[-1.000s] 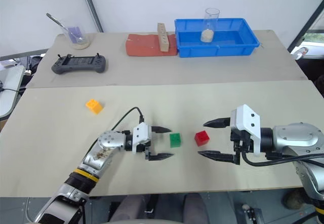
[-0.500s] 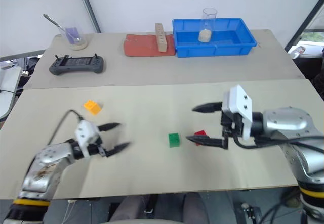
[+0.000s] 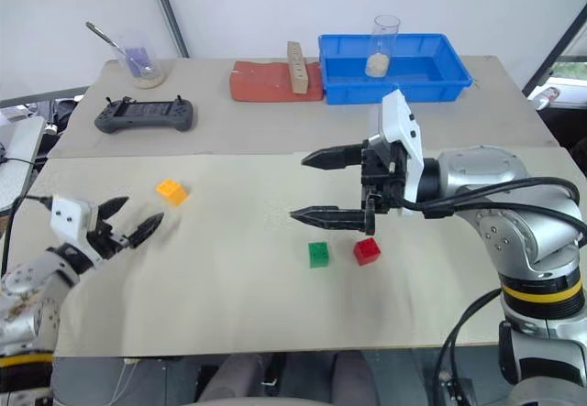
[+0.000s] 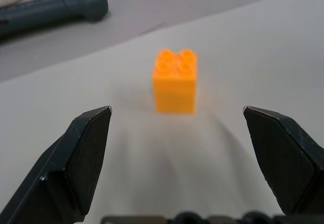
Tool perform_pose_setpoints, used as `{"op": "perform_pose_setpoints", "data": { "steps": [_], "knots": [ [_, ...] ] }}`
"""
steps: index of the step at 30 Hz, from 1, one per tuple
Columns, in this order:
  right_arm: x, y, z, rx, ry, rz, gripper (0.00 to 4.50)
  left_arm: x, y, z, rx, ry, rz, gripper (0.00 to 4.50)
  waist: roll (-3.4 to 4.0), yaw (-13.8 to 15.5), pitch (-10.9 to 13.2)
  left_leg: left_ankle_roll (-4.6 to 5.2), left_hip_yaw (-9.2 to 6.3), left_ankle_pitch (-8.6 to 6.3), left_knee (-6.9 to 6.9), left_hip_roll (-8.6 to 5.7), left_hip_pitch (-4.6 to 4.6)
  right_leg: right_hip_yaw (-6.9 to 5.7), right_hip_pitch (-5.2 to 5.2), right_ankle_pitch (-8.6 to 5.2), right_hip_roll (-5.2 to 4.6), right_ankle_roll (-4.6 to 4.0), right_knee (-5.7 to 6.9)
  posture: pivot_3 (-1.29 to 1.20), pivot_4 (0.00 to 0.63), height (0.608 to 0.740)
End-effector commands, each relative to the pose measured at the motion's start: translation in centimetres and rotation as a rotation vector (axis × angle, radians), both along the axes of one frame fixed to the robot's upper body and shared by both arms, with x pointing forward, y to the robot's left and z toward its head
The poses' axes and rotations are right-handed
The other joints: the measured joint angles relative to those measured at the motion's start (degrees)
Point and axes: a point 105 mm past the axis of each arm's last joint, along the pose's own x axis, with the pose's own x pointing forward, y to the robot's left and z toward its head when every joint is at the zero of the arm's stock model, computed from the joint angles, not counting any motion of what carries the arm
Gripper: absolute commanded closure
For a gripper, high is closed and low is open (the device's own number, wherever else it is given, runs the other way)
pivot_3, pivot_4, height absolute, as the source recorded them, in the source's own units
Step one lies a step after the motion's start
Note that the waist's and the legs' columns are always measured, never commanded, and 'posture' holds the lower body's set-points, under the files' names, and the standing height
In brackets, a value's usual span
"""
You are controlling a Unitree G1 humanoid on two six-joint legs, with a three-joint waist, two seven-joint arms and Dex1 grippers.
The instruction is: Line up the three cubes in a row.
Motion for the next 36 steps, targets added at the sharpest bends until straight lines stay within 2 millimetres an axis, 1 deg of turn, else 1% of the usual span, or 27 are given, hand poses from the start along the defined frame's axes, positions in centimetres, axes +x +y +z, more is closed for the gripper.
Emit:
{"op": "perform_pose_setpoints", "data": {
  "steps": [1, 3, 6, 9, 12, 15, 16, 18, 20, 23, 26, 28, 29, 31, 33, 36],
  "knots": [
    [-0.2, 0.3, 0.8, 0.017, -0.02, 0.015, 0.0, 1.2, -0.4, 0.1, -0.005, -0.001, -0.051, 0.07, -0.01, -0.3, 0.01, 0.0, 0.0, -0.01, 0.0, 0.0, 0.0, 0.01, -0.01, 0.0, 0.0, 0.0, 0.01, 0.0, 0.15, 0.74],
    [-0.3, 0.3, 0.8, 0.02, -0.022, 0.012, 0.0, 2.2, -1.0, -0.4, -0.013, 0.014, -0.081, 0.07, -0.02, -0.35, 0.01, -0.01, 0.0, -0.01, 0.0, 0.01, -0.01, -0.01, -0.01, 0.0, 0.02, 0.0, 0.05, 0.0, 0.15, 0.74],
    [-0.5, 0.3, 0.8, 0.019, -0.021, 0.005, 0.0, 3.6, -1.2, -0.9, 0.006, 0.028, -0.091, 0.07, -0.02, -0.47, 0.01, -0.02, 0.0, -0.01, 0.0, 0.01, -0.01, -0.02, 0.0, 0.0, 0.03, -0.01, 0.09, 0.0, 0.15, 0.74],
    [-0.7, 0.1, 1.0, 0.015, -0.024, -0.009, 0.0, 4.9, -0.9, -1.0, 0.021, 0.024, -0.072, 0.07, -0.03, -0.56, 0.02, -0.02, 0.0, -0.01, 0.0, 0.0, -0.03, -0.01, 0.01, 0.0, 0.02, 0.0, 0.11, 0.0, 0.15, 0.74],
    [-0.8, -0.1, 1.0, 0.012, -0.027, -0.024, 0.0, 5.7, -0.6, -1.4, 0.041, 0.027, -0.051, 0.07, -0.05, -0.79, 0.03, -0.02, 0.0, -0.01, 0.0, 0.0, -0.1, -0.02, 0.01, 0.0, 0.03, -0.01, 0.15, 0.0, 0.15, 0.74],
    [-0.9, -0.3, 1.1, 0.013, -0.028, -0.042, 0.0, 5.7, -0.8, -1.8, 0.034, 0.035, -0.081, 0.87, -0.06, -0.92, 0.03, -0.02, 0.0, -0.01, 0.0, 0.0, -0.11, -0.02, 0.01, 0.0, 0.03, -0.01, 0.15, 0.0, 0.15, 0.74],
    [-0.9, -0.4, 1.1, 0.011, -0.028, -0.047, 0.0, 5.7, -1.0, -1.8, 0.029, 0.038, -0.094, 1.31, -0.05, -0.92, 0.03, -0.02, 0.01, -0.01, 0.0, 0.0, -0.11, -0.02, 0.01, 0.0, 0.03, -0.01, 0.15, 0.0, 0.15, 0.74],
    [-0.9, -0.6, 1.1, 0.009, -0.028, -0.055, 0.0, 5.5, -1.2, -1.9, 0.024, 0.041, -0.113, 2.38, -0.06, -0.91, 0.03, -0.02, 0.01, -0.01, 0.0, 0.0, -0.11, -0.02, 0.01, 0.0, 0.03, -0.01, 0.15, 0.0, 0.15, 0.74],
    [-1.0, -0.6, 1.0, 0.009, -0.028, -0.058, 0.0, 5.4, -1.2, -1.9, 0.024, 0.04, -0.118, 3.17, -0.06, -0.91, 0.03, -0.02, 0.01, -0.01, 0.0, 0.0, -0.12, -0.02, 0.01, 0.0, 0.03, -0.01, 0.15, 0.0, 0.15, 0.74],
    [-1.0, -0.7, 0.9, 0.009, -0.029, -0.067, 0.0, 5.2, -1.4, -1.7, 0.024, 0.03, -0.13, 3.13, -0.06, -0.92, 0.03, -0.02, 0.0, -0.01, 0.0, 0.0, -0.12, -0.02, 0.01, 0.0, 0.03, -0.01, 0.16, 0.0, 0.15, 0.74],
    [-1.0, -0.9, 0.8, 0.002, -0.032, -0.076, 0.0, 5.0, -3.1, -0.7, 0.043, -0.005, -0.207, 3.13, -0.06, -0.95, 0.03, -0.02, 0.0, -0.01, 0.0, 0.0, -0.14, -0.01, 0.0, 0.0, 0.02, 0.0, 0.15, 0.0, 0.15, 0.74],
    [-1.1, -1.2, 0.4, -0.016, -0.032, -0.084, 0.0, 3.8, -6.5, 0.0, 0.077, -0.021, -0.367, 3.13, -0.06, -0.8, 0.03, -0.02, 0.0, -0.01, 0.01, 0.0, -0.17, -0.02, 0.0, 0.0, 0.01, -0.01, 0.14, 0.0, 0.15, 0.74],
    [-1.1, -1.4, 0.1, -0.031, -0.031, -0.086, 0.0, 2.8, -8.5, 0.1, 0.096, -0.021, -0.468, 3.13, -0.06, -0.75, 0.03, -0.02, 0.0, -0.01, 0.03, 0.01, -0.22, 0.0, 0.0, 0.01, 0.0, -0.01, 0.13, 0.0, 0.15, 0.74],
    [-1.4, -1.8, -0.4, -0.055, -0.029, -0.087, 0.0, 0.3, -11.7, 0.0, 0.138, -0.015, -0.653, 3.13, -0.06, -0.68, 0.03, -0.01, 0.0, -0.01, 0.04, 0.0, -0.24, 0.03, 0.01, 0.01, -0.06, 0.0, 0.1, 0.0, 0.15, 0.74],
    [-1.5, -2.0, -0.8, -0.071, -0.025, -0.086, 0.0, -1.7, -13.9, -0.5, 0.186, -0.011, -0.791, 3.13, -0.05, -0.71, 0.03, 0.0, 0.01, -0.02, 0.04, 0.0, -0.25, 0.08, 0.0, 0.01, -0.06, 0.0, 0.07, 0.0, 0.15, 0.74],
    [-1.7, -2.3, -1.6, -0.094, -0.022, -0.087, 0.0, -3.5, -16.0, -1.8, 0.227, -0.004, -0.922, 3.13, -0.04, -0.8, 0.03, -0.01, 0.01, -0.02, 0.04, 0.06, -0.23, 0.09, -0.01, 0.01, -0.01, -0.02, 0.08, 0.0, 0.15, 0.74]
  ]
}}
